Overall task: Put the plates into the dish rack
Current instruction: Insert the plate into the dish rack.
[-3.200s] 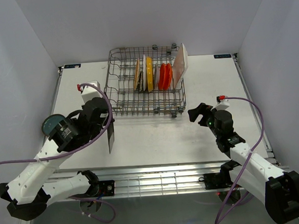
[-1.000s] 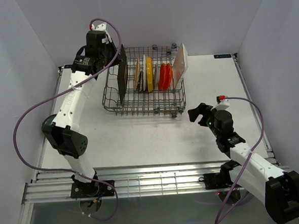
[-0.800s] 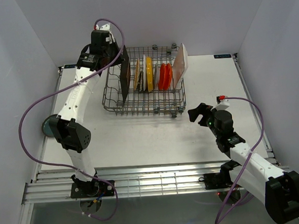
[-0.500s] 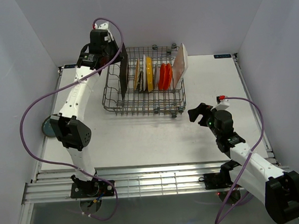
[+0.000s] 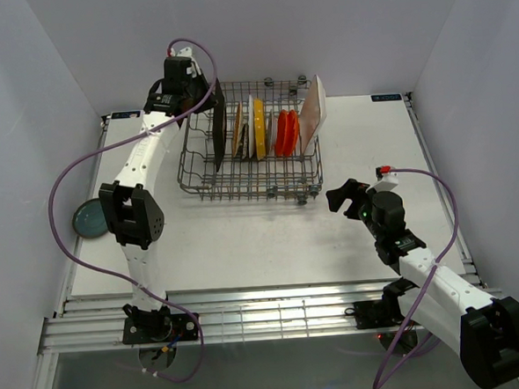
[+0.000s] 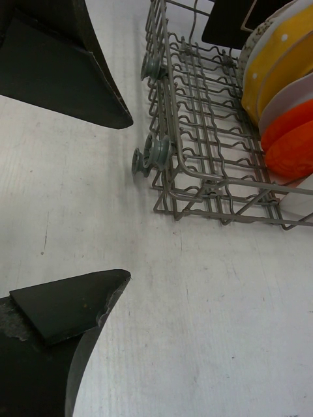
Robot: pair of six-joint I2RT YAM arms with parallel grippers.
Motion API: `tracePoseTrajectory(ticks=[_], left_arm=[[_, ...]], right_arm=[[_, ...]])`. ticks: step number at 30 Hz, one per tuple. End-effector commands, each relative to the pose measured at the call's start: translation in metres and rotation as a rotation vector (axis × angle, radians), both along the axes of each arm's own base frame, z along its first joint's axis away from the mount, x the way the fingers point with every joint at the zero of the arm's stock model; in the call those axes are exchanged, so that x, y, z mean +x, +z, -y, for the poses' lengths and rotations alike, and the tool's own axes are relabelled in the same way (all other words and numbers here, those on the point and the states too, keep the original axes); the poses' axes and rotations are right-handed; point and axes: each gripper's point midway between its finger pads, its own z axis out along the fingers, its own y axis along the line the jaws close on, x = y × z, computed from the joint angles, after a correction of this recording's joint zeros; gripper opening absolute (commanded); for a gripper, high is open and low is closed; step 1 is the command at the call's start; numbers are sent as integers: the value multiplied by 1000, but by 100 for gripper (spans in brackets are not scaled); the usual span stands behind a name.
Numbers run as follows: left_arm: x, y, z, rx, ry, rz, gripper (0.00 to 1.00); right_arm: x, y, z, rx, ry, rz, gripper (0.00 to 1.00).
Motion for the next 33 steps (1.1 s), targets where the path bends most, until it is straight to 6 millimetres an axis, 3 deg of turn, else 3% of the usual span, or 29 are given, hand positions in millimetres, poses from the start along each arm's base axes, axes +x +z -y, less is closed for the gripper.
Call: tracePoseTrajectory(ticks=[1, 18, 33], left_arm=[[5, 114, 6, -121, -23, 298, 0], [18, 95, 18, -200, -46, 268, 0], [25, 56, 15, -171, -27, 227, 0]], right_arm=[[8, 24, -2, 11, 2, 78, 94], [8, 24, -2, 14, 4, 79, 94], [8, 25, -2, 14, 3, 80, 94]])
